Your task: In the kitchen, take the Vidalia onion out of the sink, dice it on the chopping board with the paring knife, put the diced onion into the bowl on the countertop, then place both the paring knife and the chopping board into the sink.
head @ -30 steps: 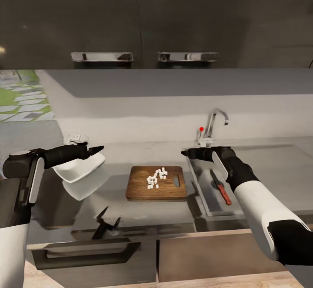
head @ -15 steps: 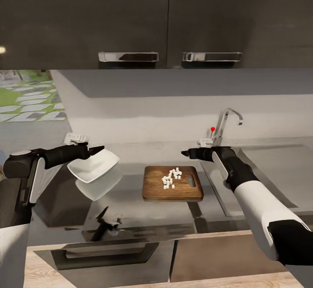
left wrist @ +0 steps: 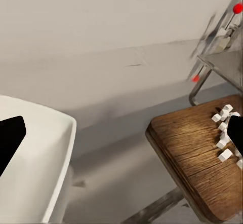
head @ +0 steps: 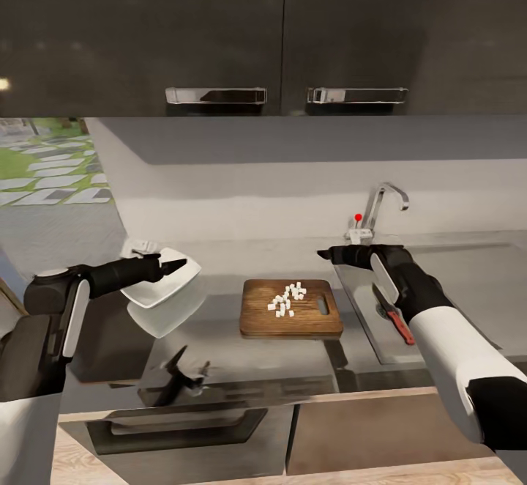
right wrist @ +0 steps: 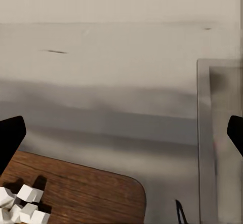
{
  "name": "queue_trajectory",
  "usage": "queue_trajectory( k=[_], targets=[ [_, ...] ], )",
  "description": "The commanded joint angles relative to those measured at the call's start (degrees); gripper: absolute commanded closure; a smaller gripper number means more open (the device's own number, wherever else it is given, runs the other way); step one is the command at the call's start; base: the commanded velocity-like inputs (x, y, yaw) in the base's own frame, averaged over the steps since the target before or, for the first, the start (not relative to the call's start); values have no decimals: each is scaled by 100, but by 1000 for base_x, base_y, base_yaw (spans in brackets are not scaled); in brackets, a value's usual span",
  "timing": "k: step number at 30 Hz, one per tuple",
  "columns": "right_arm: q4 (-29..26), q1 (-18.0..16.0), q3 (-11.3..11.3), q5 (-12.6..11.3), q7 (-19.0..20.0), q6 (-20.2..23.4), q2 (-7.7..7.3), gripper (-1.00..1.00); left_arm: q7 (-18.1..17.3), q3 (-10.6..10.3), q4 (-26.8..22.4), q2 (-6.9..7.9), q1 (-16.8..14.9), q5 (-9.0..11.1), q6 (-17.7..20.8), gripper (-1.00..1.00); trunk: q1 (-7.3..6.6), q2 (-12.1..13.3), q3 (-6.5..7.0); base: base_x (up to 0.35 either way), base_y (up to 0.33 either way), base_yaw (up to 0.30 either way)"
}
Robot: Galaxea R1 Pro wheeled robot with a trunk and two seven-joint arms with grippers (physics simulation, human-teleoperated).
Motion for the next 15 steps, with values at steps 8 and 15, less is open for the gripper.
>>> queue_trajectory(
  k=[8,15],
  targets=[
    [-60,7,17,-52,-18,42,-23,-100,-18,27,-12,-228,7,0,46,-100,1,-6,-8,0,0,0],
    [-126,8,11,-42,-37,63,-24,-100,-16,24,-12,-232,8,0,47,-100,1,-6,-8,0,0,0]
  ],
)
